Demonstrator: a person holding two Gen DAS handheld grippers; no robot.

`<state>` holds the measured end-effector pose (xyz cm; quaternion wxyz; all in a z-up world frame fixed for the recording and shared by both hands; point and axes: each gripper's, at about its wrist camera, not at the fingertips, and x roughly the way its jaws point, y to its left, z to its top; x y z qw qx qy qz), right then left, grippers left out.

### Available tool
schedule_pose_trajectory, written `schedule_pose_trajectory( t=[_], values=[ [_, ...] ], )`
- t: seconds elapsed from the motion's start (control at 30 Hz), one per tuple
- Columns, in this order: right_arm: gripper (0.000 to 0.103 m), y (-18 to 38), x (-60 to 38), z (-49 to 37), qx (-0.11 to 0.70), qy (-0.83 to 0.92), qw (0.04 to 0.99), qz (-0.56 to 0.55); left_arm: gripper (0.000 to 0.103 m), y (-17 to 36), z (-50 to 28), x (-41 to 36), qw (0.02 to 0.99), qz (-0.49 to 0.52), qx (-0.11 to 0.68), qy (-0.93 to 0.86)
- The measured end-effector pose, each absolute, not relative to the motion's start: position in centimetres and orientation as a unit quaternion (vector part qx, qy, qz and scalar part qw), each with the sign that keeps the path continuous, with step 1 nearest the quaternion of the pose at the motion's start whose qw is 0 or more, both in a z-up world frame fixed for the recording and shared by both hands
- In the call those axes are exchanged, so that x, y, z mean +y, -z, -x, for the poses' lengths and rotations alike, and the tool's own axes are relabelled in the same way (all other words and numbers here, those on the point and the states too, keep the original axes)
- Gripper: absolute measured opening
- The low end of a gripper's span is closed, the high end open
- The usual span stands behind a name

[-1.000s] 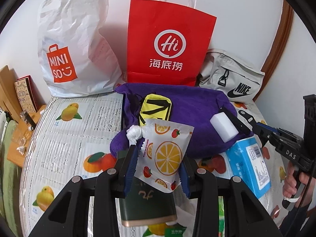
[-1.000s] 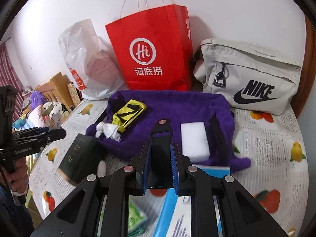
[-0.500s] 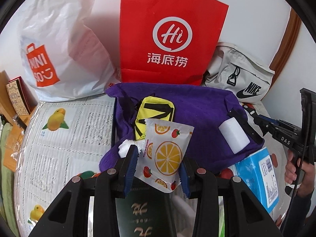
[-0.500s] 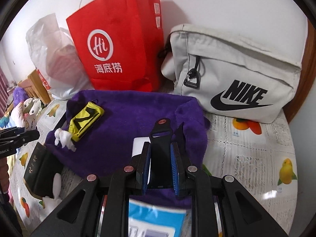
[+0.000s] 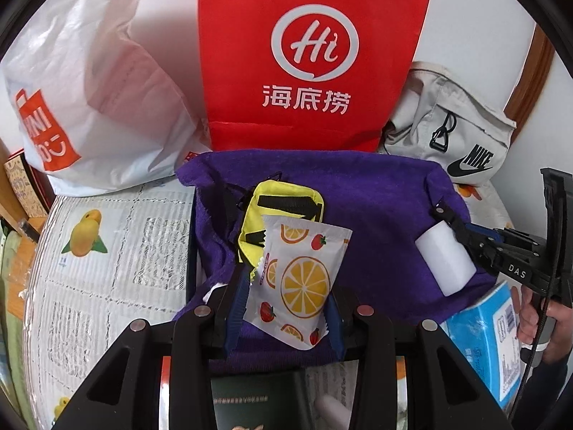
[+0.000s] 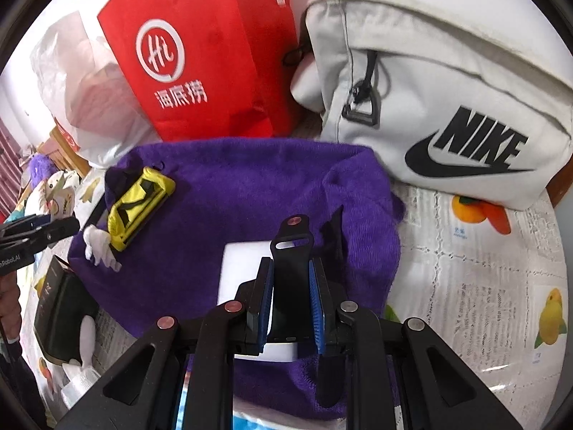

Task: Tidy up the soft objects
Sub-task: 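Lift the lemon-print packet with the left gripper and carry it over the towel, then lower the lemon-print packet onto the towel and open the left gripper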

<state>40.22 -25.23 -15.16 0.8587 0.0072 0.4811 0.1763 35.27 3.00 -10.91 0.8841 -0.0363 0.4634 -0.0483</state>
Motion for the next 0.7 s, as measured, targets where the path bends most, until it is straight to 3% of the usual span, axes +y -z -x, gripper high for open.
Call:
schedule_pose_trajectory(
  t=[0.27, 0.33, 0.43, 0.53, 0.7],
  values=[
    [0.021, 15.5, -25.7, -40.3, 0.492, -0.18, 0.852, -0.008, 0.038, 12.2, -36.9, 2.4, 0.878, 0.035, 0.475, 0.051],
    [0.023, 15.4, -25.7, -40.3, 0.493, -0.181, 0.851, -0.008, 0.042, 12.5, -37.1, 2.3, 0.876, 0.035, 0.479, 0.05],
    [0.036, 15.2, -25.6, -40.2, 0.491, -0.186, 0.851, -0.009, 0.045, 12.6, -37.1, 2.4, 0.877, 0.04, 0.476, 0.052],
    [0.047, 14.7, -25.4, -39.7, 0.483, -0.19, 0.855, -0.003, 0.051, 12.6, -37.1, 2.4, 0.877, 0.039, 0.476, 0.052],
    [0.054, 13.5, -25.3, -38.6, 0.465, -0.183, 0.866, 0.008, 0.076, 12.3, -37.0, 2.3, 0.879, 0.044, 0.473, 0.049]
  ],
)
